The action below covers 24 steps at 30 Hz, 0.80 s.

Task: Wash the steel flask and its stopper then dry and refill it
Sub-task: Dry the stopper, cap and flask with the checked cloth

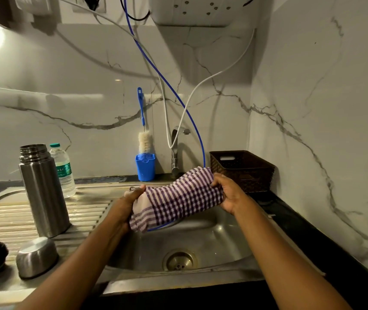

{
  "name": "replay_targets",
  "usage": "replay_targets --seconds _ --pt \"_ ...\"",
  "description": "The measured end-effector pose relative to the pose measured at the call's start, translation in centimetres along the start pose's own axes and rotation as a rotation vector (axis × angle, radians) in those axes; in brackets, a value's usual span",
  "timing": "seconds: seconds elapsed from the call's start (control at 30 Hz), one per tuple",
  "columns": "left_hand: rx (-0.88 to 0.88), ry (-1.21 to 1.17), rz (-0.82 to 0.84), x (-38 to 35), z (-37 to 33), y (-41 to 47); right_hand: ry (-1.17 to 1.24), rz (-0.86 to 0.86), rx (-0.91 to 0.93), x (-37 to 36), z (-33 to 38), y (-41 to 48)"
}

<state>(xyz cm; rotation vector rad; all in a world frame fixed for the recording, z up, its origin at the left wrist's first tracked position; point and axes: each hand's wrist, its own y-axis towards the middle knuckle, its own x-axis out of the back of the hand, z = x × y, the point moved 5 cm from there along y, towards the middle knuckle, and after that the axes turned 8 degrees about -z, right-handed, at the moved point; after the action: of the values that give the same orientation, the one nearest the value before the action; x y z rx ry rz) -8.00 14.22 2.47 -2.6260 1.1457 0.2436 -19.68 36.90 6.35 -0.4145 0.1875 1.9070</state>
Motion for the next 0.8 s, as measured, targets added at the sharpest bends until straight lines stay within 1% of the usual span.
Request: replay_targets --seconds 0.03,0.13,0.2,0.27,0.33,0.4,0.5,0.57,0.63,0.7,0.8 --pt "0.013 0.015 -0.013 0.1 0.1 -0.1 -0.026 0.023 -0.018 -0.1 -0.1 0.0" --pt "0.145 -0.026 0.048 0.0 0.7 -0.6 -0.127 0.064 -0.090 -0.2 -0.6 -0.4" --pt "0.165 0.003 0.127 -0.2 0.7 -1.0 -0.179 0.030 -0.113 0.0 -0.8 -0.3" --pt "0.168 0.045 0.188 -0.2 0.9 -1.3 -0.166 -0.044 -0.100 0.5 -1.0 0.1" --pt "0.173 0.071 0.186 -0.1 1.2 -1.3 -0.208 -0.149 -0.033 1.3 -0.9 0.7" --pt "0.172 0.066 0.132 0.0 1.6 -1.1 -0.365 -0.269 0.069 2.0 -1.1 1.2" --pt "0.195 0.076 0.040 -0.3 2.2 -1.2 -0.766 -0.370 0.303 1.1 -0.8 0.6" --pt "0.194 0.096 0.025 -1.0 2.6 -1.4 -0.993 -0.415 0.458 -0.6 -0.5 -0.5" --pt "0.188 0.086 0.019 -1.8 2.8 -1.9 -1.059 -0.362 0.559 -2.9 -0.6 -1.9" --pt "0.189 0.004 0.072 -2.8 3.0 -2.4 -1.059 -0.190 0.591 -5.4 -1.7 -3.0" --pt "0.155 -0.066 0.197 -3.7 3.1 -2.7 -1.082 0.102 0.546 -8.5 -3.9 -4.3"
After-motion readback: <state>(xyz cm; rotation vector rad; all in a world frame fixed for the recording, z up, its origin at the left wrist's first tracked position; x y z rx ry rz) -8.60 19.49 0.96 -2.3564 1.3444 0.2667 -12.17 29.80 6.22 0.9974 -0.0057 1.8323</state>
